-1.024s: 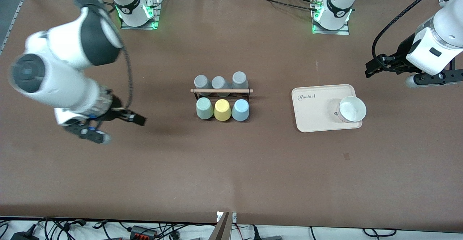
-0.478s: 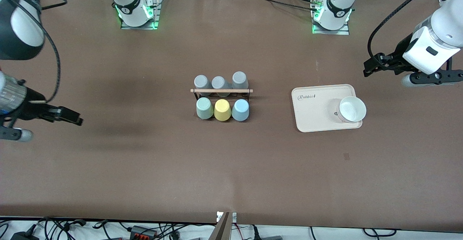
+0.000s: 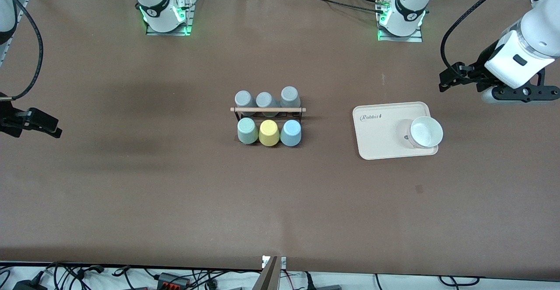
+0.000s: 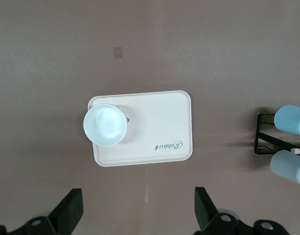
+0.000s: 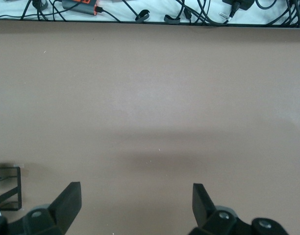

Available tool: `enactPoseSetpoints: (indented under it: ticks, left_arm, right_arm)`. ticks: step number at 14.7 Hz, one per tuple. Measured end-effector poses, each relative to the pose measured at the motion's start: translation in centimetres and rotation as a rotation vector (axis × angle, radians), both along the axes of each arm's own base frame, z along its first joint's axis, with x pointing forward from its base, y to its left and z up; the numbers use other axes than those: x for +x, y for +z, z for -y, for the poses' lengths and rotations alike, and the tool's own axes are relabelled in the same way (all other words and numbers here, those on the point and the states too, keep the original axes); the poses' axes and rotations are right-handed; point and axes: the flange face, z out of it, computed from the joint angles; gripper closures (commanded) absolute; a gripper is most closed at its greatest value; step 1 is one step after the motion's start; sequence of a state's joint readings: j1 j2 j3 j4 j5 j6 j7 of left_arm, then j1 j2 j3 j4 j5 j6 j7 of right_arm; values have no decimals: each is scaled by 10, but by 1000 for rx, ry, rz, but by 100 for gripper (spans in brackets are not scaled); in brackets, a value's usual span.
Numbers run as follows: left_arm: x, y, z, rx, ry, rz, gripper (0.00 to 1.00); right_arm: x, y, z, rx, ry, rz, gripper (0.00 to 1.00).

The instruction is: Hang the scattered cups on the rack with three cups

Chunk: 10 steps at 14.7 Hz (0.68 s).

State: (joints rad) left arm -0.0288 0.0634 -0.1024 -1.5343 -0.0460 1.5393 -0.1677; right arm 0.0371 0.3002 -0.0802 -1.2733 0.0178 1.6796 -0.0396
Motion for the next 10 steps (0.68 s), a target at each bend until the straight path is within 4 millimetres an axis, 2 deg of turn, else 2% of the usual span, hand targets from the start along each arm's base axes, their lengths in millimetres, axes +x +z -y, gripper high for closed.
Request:
enactPoseSetpoints:
  ticks: [4, 8, 10]
  left_arm:
    - [0, 0, -1, -1, -12, 0, 0]
    - [0, 0, -1, -2, -22, 1, 0]
    - [0, 0, -1, -2, -36, 2, 0]
  right_arm:
    - [-23, -10, 5, 5, -8, -12, 0]
    - [-63, -26, 10, 7, -11, -14, 0]
    - [-73, -27, 10, 5, -6, -19, 0]
